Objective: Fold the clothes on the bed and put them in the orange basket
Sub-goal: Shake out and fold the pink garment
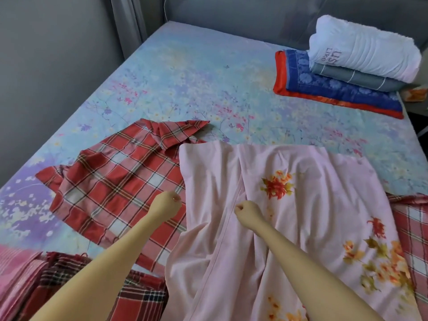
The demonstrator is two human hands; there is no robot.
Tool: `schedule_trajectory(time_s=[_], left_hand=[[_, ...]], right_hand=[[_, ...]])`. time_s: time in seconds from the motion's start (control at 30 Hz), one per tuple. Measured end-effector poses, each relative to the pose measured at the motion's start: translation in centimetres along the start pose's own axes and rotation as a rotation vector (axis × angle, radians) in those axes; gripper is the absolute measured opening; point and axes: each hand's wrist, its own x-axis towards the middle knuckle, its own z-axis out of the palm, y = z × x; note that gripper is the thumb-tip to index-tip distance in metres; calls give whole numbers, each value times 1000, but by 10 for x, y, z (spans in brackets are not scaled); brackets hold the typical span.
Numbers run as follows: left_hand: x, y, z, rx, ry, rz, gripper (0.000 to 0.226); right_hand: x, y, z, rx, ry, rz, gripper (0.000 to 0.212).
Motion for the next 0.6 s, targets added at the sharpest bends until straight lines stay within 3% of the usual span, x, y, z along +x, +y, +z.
schedule_trajectory(time_s=[0.23, 0.4, 0.5, 0.6], left_hand=[[116, -8, 40, -168, 53, -234, 16], [186, -20, 64, -235, 93, -312, 17], [216, -19, 70, -430, 148, -344, 25], [246, -12, 62, -706, 166, -346, 22]], right_hand=[[122, -1, 15, -147, 31, 187, 24], [194, 17, 33, -312, 94, 340, 36], [222, 29, 41, -392, 206, 340, 52], [236, 40, 42, -391, 241, 365, 51]])
